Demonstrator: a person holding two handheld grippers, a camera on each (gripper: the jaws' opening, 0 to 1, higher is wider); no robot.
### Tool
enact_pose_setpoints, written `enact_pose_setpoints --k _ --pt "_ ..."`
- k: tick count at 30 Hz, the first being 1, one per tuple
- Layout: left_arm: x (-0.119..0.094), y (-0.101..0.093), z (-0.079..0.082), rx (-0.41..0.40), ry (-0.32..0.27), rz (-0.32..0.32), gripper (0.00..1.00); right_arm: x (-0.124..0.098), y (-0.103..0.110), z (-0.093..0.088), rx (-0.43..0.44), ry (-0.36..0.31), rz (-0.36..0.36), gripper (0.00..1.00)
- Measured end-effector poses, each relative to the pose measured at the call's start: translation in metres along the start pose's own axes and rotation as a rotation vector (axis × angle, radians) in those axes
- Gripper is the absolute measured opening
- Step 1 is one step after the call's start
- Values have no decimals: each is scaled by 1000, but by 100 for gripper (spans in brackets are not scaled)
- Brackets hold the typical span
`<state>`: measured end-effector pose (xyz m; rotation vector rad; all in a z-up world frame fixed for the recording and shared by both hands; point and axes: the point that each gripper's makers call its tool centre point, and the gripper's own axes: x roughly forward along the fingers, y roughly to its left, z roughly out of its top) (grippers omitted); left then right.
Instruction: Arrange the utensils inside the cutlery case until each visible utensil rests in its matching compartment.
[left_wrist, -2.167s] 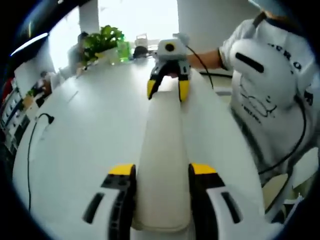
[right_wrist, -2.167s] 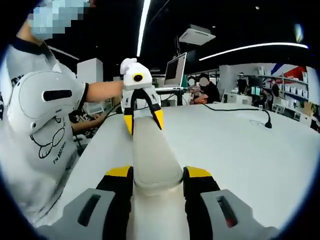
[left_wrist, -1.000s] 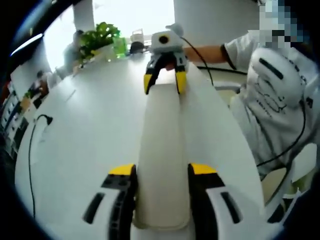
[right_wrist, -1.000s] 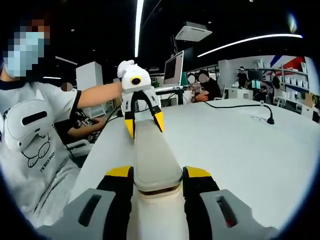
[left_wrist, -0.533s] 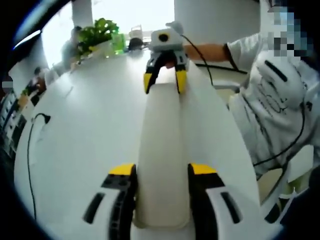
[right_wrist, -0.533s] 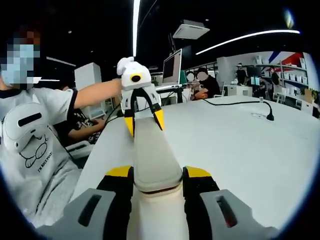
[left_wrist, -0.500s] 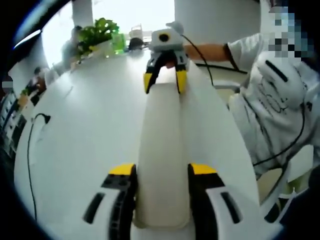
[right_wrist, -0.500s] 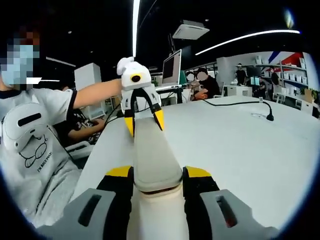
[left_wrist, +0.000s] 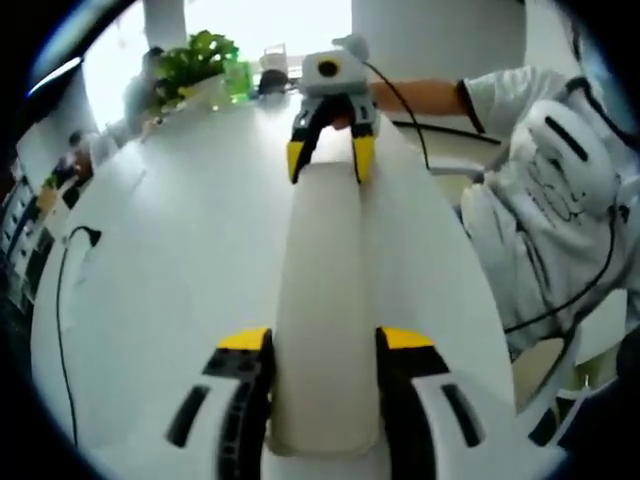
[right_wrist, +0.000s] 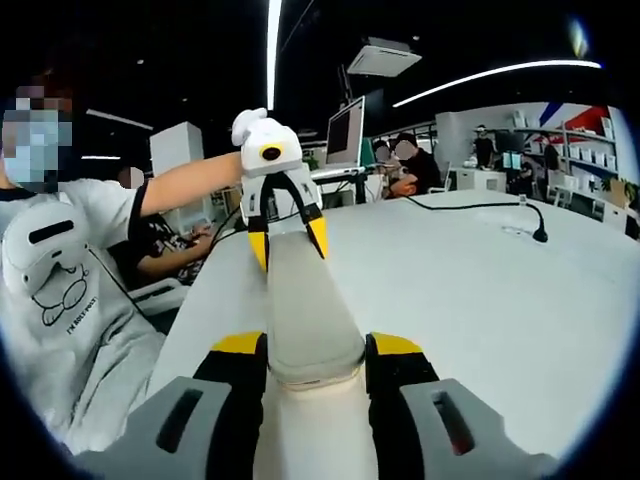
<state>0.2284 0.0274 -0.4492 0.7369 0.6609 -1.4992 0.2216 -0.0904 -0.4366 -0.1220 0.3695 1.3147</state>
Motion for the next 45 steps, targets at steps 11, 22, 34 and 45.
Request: enact_pose_setpoints --k 11,22,34,45 --pt "5 0 -7 -5 -10 -3 43 2 -1 -3 -7 7 -6 40" --pt "7 0 -5 6 -5 -4 43 -1 0 -6 -13 4 -13 40" --pt "4 1 -6 9 9 4 43 1 1 -2 -14 -4 -15 40" --pt "4 0 -8 12 15 -2 43 3 2 -4 -15 4 -15 40"
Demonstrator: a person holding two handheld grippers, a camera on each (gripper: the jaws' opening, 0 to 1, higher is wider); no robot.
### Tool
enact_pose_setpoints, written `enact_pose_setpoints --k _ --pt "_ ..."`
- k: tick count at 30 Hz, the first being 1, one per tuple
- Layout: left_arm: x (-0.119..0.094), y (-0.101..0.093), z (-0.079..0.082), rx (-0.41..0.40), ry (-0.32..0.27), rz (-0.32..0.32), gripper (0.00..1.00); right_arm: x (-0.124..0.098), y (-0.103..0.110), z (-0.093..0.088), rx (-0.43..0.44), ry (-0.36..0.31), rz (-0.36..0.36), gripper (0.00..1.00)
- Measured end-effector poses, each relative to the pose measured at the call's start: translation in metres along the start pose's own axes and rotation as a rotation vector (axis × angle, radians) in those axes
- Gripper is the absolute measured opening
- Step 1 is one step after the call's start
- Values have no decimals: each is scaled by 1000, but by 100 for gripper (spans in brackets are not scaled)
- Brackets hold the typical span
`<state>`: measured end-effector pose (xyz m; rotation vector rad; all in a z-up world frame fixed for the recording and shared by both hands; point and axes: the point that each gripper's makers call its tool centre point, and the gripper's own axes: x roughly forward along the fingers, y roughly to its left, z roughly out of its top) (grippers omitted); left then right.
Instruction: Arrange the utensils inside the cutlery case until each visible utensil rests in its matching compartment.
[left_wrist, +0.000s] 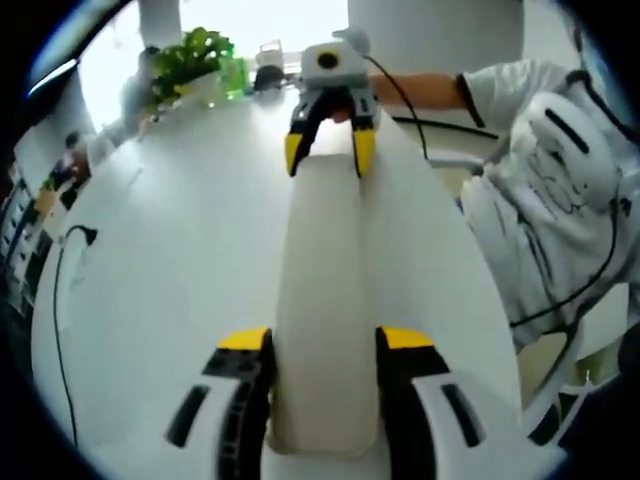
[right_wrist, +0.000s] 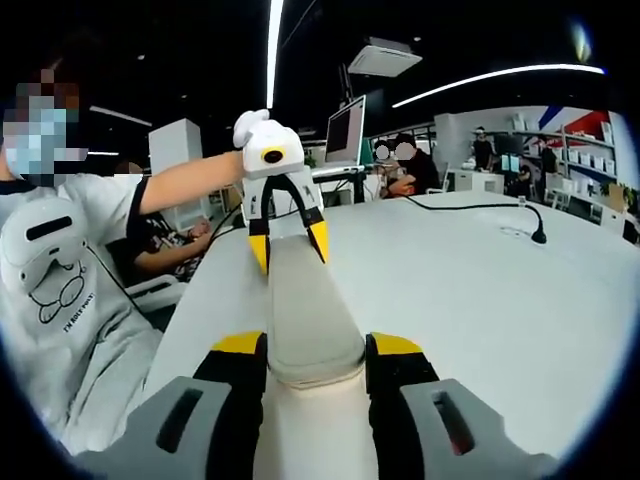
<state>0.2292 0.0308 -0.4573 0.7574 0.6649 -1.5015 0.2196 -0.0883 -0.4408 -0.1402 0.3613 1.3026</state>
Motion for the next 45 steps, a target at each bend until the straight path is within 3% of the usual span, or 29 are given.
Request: enact_pose_setpoints --k 12,33,45 --pt "2 0 -1 2 -6 6 43 1 -1 -5 -4 19 -4 40" --pt "0 0 -2 -10 -45 11 44 3 -2 -2 -3 -15 3 40" --pt "0 1 -1 -6 -47 10 44 -15 -1 -11 -24 7 -6 41"
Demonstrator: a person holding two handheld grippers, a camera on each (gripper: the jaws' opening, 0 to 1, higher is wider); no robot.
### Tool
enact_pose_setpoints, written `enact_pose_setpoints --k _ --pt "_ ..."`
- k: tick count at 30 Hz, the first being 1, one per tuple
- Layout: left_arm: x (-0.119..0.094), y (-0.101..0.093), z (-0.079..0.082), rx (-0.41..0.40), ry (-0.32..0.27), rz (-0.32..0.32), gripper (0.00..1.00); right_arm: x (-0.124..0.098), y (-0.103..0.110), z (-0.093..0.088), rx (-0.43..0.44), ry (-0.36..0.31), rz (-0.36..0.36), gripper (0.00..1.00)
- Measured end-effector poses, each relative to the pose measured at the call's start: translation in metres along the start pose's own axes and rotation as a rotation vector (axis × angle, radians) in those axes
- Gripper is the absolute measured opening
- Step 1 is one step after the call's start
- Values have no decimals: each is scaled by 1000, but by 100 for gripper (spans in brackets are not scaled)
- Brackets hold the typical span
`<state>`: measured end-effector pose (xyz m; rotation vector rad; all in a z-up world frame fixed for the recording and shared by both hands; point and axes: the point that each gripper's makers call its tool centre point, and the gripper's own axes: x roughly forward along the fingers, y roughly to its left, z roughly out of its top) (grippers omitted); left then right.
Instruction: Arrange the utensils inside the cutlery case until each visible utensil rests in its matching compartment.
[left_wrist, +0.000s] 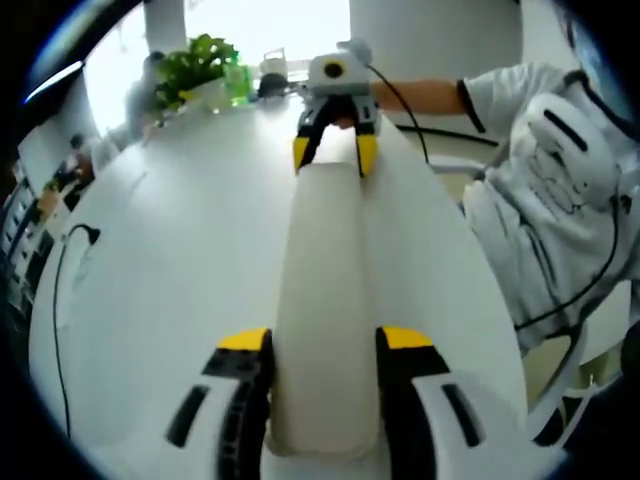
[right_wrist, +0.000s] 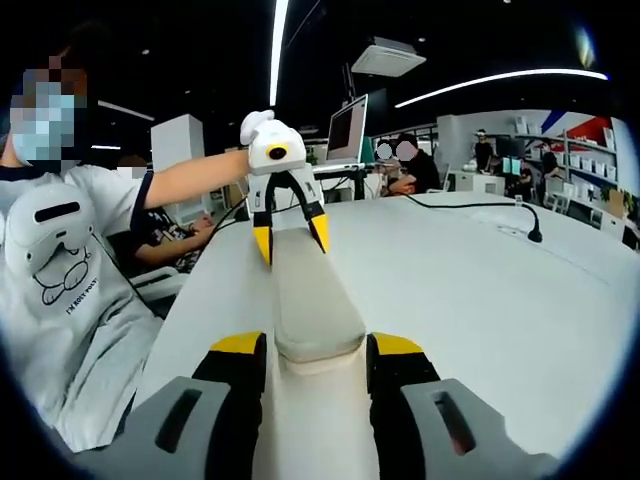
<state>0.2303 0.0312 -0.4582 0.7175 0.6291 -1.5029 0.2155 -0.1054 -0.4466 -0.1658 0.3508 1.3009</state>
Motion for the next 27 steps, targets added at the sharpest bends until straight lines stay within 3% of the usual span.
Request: enact_pose_setpoints --k 4,27 --pt "0 1 0 -6 -4 2 44 1 -3 2 -9 -12 -6 36" --pt "2 -1 -1 -7 13 -6 44 -1 -4 1 15 -28 10 35"
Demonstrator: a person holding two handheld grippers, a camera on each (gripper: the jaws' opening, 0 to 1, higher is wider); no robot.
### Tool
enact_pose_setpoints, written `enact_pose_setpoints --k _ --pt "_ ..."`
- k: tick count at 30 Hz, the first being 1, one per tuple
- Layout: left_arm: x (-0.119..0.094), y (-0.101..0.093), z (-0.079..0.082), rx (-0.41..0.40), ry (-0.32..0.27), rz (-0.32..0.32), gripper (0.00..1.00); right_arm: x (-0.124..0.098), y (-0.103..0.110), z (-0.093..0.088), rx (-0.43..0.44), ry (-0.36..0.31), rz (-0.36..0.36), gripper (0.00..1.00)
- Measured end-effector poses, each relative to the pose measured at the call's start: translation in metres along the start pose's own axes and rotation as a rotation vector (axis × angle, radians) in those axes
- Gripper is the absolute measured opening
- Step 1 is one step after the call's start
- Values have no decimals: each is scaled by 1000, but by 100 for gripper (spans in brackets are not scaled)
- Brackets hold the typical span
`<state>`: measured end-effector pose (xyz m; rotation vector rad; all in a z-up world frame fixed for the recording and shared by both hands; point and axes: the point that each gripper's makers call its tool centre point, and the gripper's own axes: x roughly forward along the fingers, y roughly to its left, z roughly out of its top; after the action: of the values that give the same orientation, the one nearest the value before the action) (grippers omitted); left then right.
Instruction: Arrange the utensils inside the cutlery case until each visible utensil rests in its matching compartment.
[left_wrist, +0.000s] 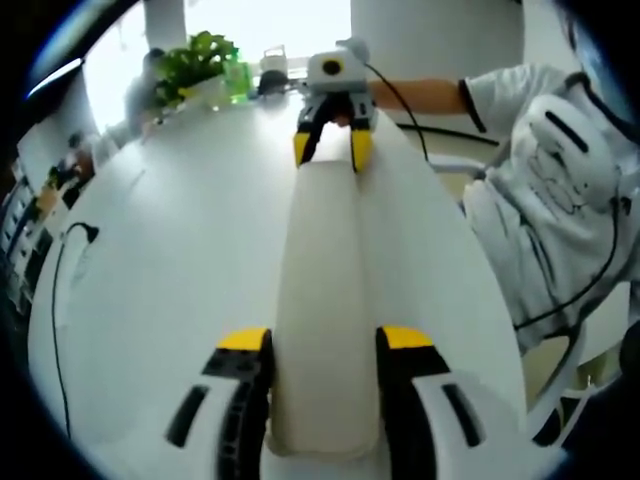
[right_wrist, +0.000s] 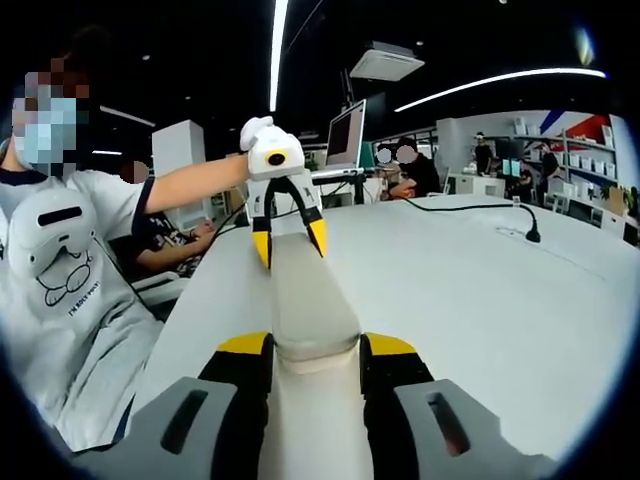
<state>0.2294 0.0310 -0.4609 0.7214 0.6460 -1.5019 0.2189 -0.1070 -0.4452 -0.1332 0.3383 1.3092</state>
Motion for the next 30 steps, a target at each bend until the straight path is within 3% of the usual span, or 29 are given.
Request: enact_pose_setpoints --k 16,21,26,30 --pt "0 -1 1 10 11 4 44 -4 3 -1 -8 14 5 34" --pt "0 1 1 -13 7 4 44 -12 -1 10 1 -29 -24 35" --pt "0 0 2 -8 -3 6 44 -6 0 3 -12 10 -18 37" --pt "0 1 2 -4 0 6 44 -5 -3 6 -1 -15 -16 36"
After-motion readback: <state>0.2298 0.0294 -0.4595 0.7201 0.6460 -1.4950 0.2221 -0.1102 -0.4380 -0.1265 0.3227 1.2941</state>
